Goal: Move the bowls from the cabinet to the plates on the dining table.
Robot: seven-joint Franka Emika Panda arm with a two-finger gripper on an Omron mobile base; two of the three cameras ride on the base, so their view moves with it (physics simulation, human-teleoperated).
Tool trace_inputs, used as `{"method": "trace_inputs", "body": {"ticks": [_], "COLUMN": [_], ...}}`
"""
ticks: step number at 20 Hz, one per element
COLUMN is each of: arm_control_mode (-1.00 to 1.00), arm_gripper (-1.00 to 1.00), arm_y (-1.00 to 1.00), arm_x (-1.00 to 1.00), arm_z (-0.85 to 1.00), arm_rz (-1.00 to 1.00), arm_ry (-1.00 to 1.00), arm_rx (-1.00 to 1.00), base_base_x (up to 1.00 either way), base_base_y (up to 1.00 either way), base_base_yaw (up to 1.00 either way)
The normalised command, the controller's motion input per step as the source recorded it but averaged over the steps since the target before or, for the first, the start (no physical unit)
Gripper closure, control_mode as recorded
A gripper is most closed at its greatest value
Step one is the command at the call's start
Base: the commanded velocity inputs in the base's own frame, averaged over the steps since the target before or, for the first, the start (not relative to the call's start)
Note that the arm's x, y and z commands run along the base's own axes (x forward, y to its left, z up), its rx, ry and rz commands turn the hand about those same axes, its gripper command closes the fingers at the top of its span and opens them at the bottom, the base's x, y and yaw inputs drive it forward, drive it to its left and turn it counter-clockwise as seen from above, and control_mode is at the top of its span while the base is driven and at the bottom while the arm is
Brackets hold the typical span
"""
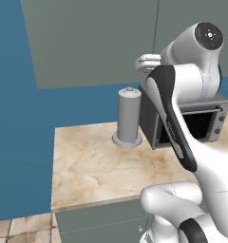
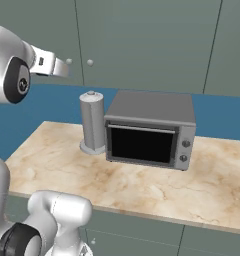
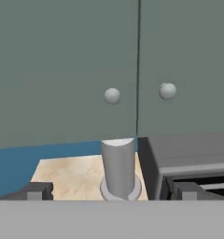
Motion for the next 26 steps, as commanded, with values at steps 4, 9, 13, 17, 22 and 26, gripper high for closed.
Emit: {"method": "trace_inputs", "body": {"ticks": [4,9,13,17,22,26], "arm_control_mode": [-1.0,-1.0,-1.0,-1.0,-1.0,-1.0], "arm_gripper": [-1.0,-1.0,-1.0,-1.0,-1.0,-1.0], "arm_y": [0.1,0.1,0.0,-0.03,-0.06,-0.02], "arm_x": [0.38,0.33,0.2,0.01,0.09,0.33], "arm_z": [0.28,0.19,0.08,0.0,-0.07,-0.16], "arm_rz": [0.0,0.0,0.0,0.0,0.0,0.0], "arm_ry": [-0.1,-0.06,0.0,0.0,0.0,0.0], "arm_rx": [0.0,0.0,0.0,0.0,0.0,0.0], "base_base_x": [0.0,0.0,0.0,0.0,0.0,0.0], "base_base_y": [0.0,0.0,0.0,0.0,0.0,0.0], "base_base_yaw": [0.0,0.0,0.0,0.0,0.0,0.0]}}
